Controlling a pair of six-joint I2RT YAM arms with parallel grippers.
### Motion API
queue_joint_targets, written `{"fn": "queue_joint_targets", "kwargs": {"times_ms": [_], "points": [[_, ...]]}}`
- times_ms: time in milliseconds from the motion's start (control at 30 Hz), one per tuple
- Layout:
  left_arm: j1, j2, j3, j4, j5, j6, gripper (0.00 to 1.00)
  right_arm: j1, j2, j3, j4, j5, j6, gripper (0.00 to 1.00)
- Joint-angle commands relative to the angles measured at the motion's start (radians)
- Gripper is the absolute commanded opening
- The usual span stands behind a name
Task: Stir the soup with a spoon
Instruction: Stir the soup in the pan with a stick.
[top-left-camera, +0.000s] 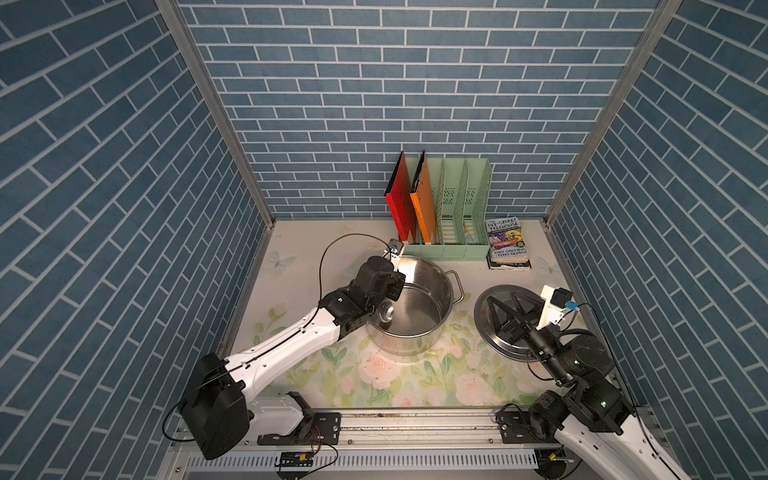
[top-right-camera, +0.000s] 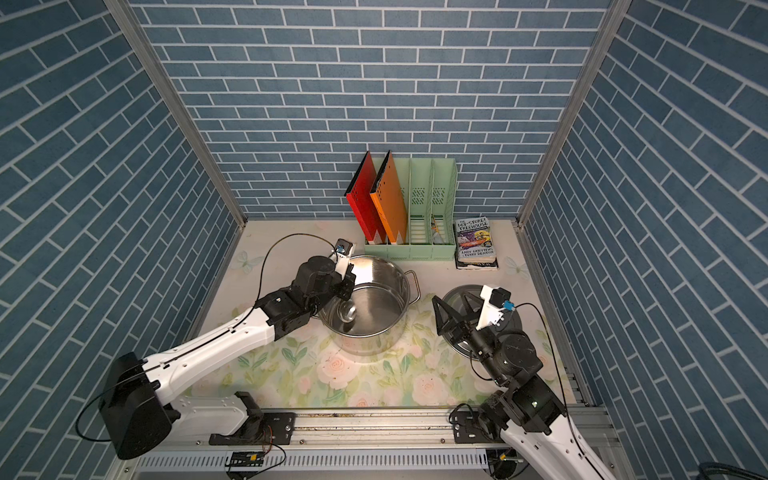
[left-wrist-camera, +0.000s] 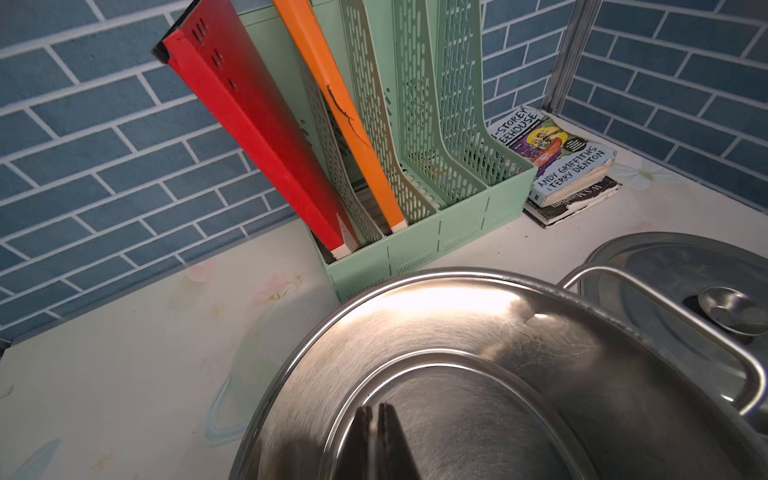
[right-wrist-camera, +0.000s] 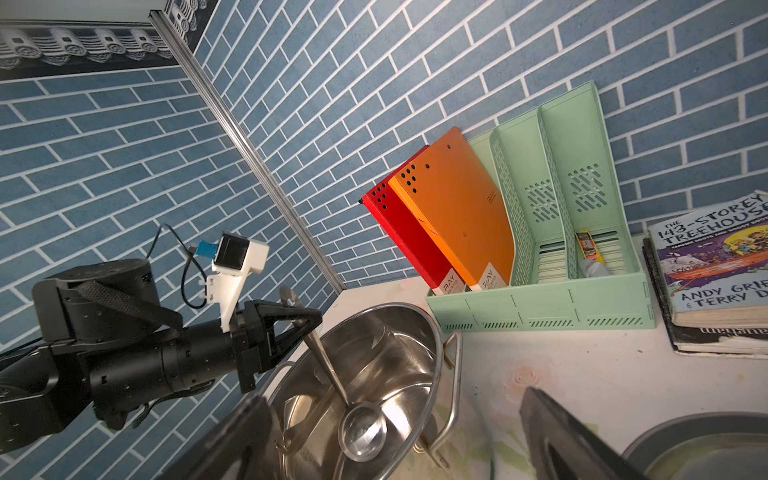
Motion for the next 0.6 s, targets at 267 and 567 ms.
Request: {"fn": "queue_joint_targets", "kwargs": {"times_ms": [267,567], "points": [[-0.014,0.138,0.135,0.119,0.207,0.027,0.0,0.003,-0.061,0.019,-0.056,0.033,0.002,0.98],[-0.097,0.163,0.179,0.112,0.204,0.032,0.0,0.003,-0.049,-0.003,-0.021,0.026,0.006,0.98]]}}
